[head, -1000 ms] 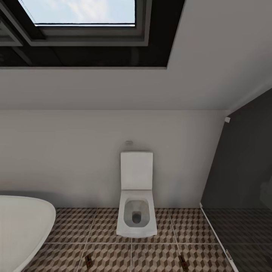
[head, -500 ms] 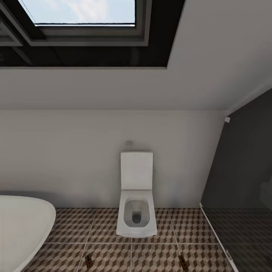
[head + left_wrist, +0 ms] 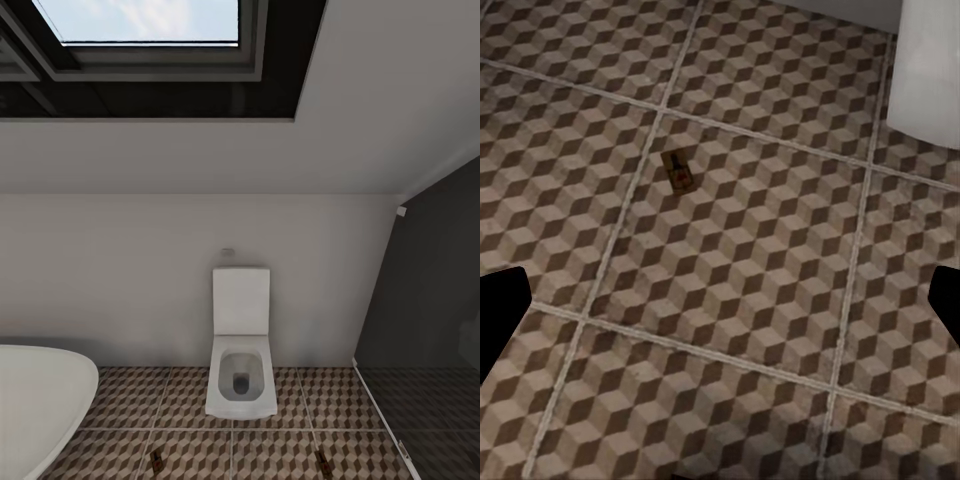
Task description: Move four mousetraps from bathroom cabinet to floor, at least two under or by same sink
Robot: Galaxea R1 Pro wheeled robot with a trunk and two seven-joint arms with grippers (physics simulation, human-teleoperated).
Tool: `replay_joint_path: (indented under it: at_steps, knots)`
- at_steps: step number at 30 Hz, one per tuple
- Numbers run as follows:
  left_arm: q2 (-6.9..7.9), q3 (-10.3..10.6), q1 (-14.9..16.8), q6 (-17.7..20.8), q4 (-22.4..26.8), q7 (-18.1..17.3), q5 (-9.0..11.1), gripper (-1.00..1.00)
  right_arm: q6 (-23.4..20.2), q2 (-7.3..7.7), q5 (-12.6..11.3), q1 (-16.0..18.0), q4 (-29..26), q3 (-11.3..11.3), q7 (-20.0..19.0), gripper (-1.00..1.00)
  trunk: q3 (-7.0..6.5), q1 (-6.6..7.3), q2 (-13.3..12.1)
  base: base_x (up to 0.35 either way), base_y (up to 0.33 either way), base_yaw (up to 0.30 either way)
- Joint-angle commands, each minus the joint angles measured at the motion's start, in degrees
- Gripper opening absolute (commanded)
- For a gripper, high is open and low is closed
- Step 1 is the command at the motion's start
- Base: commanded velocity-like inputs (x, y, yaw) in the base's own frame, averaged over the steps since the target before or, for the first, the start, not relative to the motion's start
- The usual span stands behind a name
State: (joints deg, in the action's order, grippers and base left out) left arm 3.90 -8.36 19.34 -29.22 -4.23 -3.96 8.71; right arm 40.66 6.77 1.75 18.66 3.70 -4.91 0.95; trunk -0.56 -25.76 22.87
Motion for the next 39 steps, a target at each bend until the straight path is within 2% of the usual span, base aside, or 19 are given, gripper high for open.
replay_joint_path:
  at_steps: [1,39]
  knots:
    - [-0.03,-0.2,0.1,-0.3,-0.3,-0.4,0.4,1.0,0.3,0.0,0.0,0.1,0.2,-0.4,0.1,1.0,0.02,-0.02,0.0,0.0,0.0,0.0]
    - [-2.16,-0.2,0.1,-0.3,-0.3,-0.4,0.4,1.0,0.3,0.0,0.0,0.1,0.2,-0.4,0.1,1.0,0.02,-0.02,0.0,0.0,0.0,0.0]
